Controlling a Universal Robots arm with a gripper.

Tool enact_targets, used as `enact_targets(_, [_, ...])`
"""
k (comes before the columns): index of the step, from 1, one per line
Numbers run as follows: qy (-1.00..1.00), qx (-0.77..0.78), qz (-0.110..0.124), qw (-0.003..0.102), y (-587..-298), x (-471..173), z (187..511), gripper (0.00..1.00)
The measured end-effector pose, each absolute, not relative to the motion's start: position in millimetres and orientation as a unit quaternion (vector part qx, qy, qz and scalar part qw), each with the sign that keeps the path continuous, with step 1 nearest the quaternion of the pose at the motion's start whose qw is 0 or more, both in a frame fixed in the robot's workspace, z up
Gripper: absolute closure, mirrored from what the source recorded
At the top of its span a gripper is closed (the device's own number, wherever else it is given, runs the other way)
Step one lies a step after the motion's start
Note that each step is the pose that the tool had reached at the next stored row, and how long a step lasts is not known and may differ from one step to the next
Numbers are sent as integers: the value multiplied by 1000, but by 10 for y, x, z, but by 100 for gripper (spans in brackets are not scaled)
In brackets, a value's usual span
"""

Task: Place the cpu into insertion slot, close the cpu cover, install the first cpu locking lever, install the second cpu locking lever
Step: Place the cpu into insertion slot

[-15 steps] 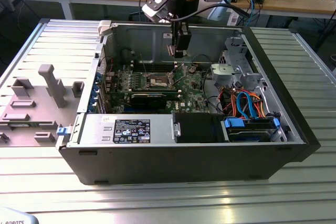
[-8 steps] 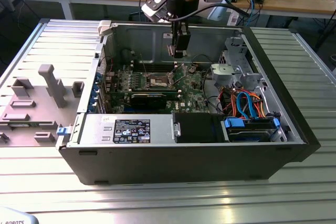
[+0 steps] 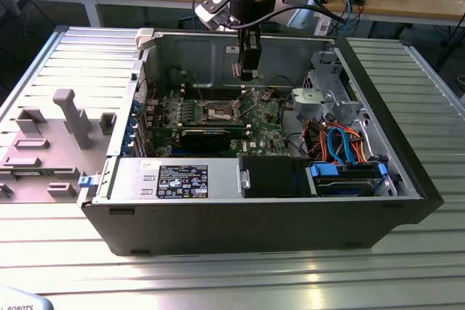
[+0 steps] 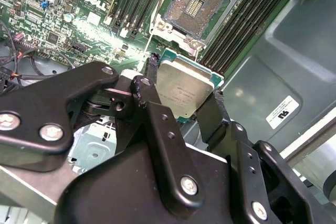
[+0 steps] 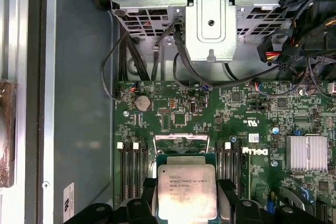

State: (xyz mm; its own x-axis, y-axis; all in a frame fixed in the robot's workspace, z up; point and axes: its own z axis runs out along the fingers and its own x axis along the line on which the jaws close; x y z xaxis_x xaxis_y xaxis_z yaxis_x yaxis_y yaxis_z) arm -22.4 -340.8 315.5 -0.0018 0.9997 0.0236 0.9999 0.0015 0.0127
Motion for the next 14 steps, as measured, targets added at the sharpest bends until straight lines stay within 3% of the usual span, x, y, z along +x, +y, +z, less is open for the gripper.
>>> enact_targets(14, [-708, -706, -13, 4, -3408, -269, 3128, 46])
